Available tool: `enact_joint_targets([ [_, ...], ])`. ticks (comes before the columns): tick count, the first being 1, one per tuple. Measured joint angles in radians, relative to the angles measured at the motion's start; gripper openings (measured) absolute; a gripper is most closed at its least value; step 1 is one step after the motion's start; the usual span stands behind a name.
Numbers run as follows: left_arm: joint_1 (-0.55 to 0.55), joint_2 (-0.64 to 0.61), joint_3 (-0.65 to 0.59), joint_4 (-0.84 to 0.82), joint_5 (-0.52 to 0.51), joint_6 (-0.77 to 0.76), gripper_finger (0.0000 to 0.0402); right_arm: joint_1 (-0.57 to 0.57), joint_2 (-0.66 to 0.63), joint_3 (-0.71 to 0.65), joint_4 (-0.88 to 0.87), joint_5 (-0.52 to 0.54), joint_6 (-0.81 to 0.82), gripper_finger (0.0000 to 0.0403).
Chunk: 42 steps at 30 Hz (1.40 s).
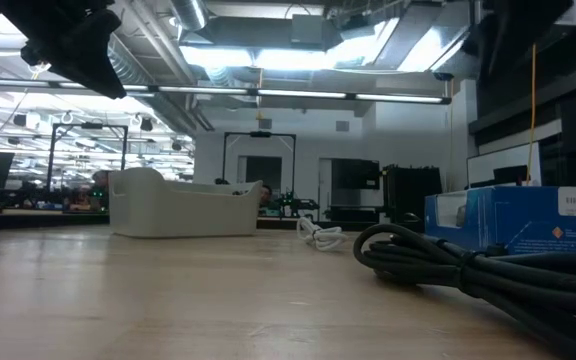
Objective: Pick and place USB-C Cables
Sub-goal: Put the black gray charger cable into the white bin
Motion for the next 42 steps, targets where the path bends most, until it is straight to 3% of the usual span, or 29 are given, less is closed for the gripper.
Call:
enact_joint_targets([
  [9,0.0,0.0,0.0,0.0,0.0,0.0,0.0088,0.005,-0.136,-0.298,0.348,-0.011,0.089,0.0127],
  [16,0.0,0.0,0.0,0.011,0.002,-0.004,0.0088,0.011,-0.136,-0.376,0.481,-0.09,0.185,0.0127],
  [19,-0.001,0.0,0.0,0.114,0.032,0.022,0.0088,0.024,-0.136,-0.39,0.516,-0.09,0.173,0.0127],
  [24,-0.006,-0.002,0.041,0.385,0.171,0.357,0.0088,0.038,-0.136,-0.39,0.516,-0.09,0.153,0.0127],
  [29,-0.03,-0.002,0.075,0.707,0.52,0.611,0.0088,0.038,-0.136,-0.39,0.516,-0.066,0.152,0.0127],
  [32,-0.071,0.004,0.076,0.805,0.687,0.734,0.0088,0.037,-0.136,-0.39,0.516,-0.033,0.151,0.0127],
  [37,-0.145,0.014,0.075,0.771,0.772,0.799,0.0088,0.037,-0.135,-0.39,0.515,-0.029,0.153,0.0127],
  [42,-0.213,0.047,0.075,0.767,0.781,0.706,0.0088,0.037,-0.135,-0.39,0.516,-0.029,0.154,0.0127],
])
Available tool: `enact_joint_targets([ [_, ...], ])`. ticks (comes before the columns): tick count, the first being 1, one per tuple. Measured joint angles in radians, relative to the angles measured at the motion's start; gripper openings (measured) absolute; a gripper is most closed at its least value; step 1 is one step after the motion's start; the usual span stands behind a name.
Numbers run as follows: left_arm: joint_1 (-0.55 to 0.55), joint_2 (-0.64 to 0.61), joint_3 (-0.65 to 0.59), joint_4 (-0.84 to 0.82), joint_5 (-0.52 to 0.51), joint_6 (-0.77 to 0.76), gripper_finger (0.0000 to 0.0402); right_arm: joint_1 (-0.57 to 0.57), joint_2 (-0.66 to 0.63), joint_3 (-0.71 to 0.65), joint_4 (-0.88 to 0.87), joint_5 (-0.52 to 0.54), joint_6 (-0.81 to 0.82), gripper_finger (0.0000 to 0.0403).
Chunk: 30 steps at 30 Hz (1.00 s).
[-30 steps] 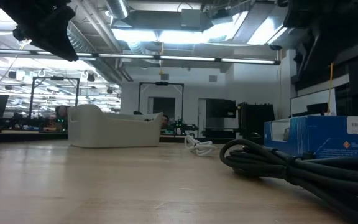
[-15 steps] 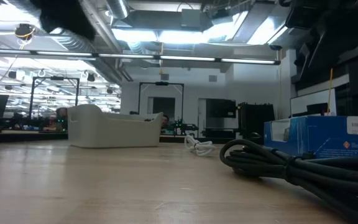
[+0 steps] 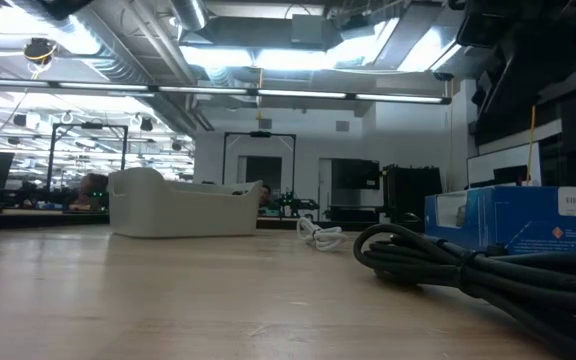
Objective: Pick and place USB-C Cables
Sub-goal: Put the black gray charger cable into the white bin
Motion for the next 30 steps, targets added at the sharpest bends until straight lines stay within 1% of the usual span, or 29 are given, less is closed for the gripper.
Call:
enact_joint_targets([
  [8,-0.115,0.105,0.0,-0.071,0.063,-0.227,0.0088,0.0,0.0,0.0,0.002,0.0,0.0,0.0127],
  [12,-0.15,0.138,0.0,-0.134,0.068,-0.32,0.0088,0.0,0.0,0.0,0.002,0.0,0.0,0.0127],
  [17,-0.173,0.15,0.0,-0.159,0.063,-0.321,0.0088,0.0,0.0,0.0,0.014,0.001,0.0,0.0127],
  [25,-0.178,0.15,0.0,-0.094,0.056,-0.321,0.0088,0.0,0.0,0.0,0.03,0.001,-0.002,0.0127],
  [30,-0.177,0.149,0.0,-0.086,0.049,-0.326,0.0088,0.0,0.0,0.0,0.03,0.001,-0.003,0.0127],
])
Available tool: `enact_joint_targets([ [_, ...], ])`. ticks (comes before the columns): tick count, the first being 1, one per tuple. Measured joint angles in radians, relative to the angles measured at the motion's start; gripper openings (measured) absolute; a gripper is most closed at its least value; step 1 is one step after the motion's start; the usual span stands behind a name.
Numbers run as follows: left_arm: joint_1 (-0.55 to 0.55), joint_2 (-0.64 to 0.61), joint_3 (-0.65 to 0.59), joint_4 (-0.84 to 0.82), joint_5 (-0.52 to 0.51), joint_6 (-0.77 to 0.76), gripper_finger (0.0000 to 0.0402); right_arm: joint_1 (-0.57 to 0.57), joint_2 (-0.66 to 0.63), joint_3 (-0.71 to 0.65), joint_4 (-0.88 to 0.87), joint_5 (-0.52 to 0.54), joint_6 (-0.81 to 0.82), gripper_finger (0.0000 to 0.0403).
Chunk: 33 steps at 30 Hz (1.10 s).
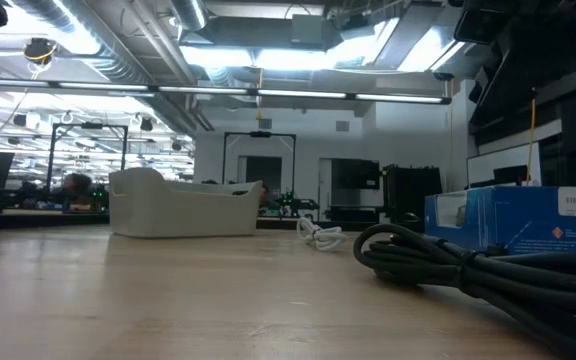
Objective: Pick and place USB-C Cables
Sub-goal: Put the black gray charger cable into the white bin
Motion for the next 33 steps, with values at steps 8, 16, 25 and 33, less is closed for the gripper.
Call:
enact_joint_targets([
  [8,0.0,0.0,0.0,-0.006,-0.092,-0.067,0.0097,0.0,0.0,0.0,0.0,0.0,0.0,0.0127],
  [16,-0.001,0.0,-0.001,0.028,-0.059,-0.083,0.0107,0.0,0.0,0.0,0.0,0.0,0.0,0.0127],
  [25,0.015,0.0,-0.001,0.039,-0.18,-0.099,0.0108,0.0,0.0,0.0,-0.001,0.0,0.0,0.0127],
  [33,0.031,0.0,-0.001,0.052,-0.187,-0.093,0.0108,0.0,0.0,0.0,-0.001,0.0,0.0,0.0127],
])
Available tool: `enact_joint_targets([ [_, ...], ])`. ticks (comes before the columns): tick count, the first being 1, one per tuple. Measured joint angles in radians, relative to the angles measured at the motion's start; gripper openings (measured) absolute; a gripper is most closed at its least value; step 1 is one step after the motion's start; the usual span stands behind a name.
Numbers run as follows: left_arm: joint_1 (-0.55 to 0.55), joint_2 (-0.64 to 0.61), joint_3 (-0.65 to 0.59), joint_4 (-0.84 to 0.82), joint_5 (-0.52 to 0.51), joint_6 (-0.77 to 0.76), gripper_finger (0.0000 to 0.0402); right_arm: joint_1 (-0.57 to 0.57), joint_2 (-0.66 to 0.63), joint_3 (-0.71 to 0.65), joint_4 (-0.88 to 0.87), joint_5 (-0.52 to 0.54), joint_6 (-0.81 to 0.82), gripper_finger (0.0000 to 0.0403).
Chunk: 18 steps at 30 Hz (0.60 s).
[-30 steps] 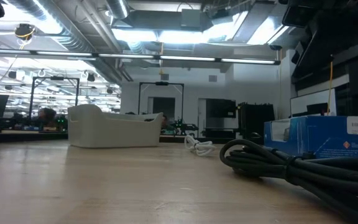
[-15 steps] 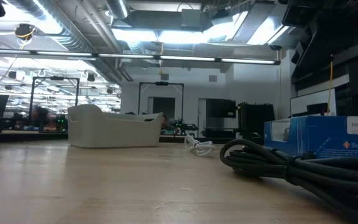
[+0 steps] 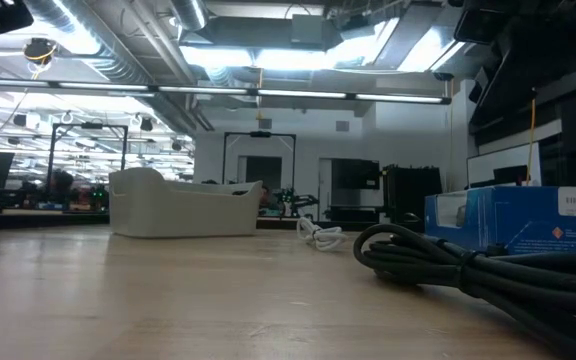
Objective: Pick and place USB-C Cables
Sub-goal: Put the black gray charger cable into the white bin
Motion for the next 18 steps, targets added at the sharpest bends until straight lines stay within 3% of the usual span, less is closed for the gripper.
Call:
enact_joint_targets([
  [4,0.004,0.018,0.001,0.002,-0.009,-0.003,0.0106,0.0,0.0,0.0,0.0,0.0,0.0,0.0127],
  [9,-0.017,0.105,0.0,-0.061,0.299,0.138,0.0104,0.0,0.0,0.0,0.0,0.0,0.0,0.0127],
  [12,-0.037,0.163,0.0,-0.099,0.412,0.152,0.0103,0.0,0.0,0.0,0.0,0.0,0.0,0.0127],
  [18,-0.051,0.223,0.0,-0.113,0.418,0.099,0.0103,0.0,0.0,0.0,0.003,0.0,0.002,0.0127],
])
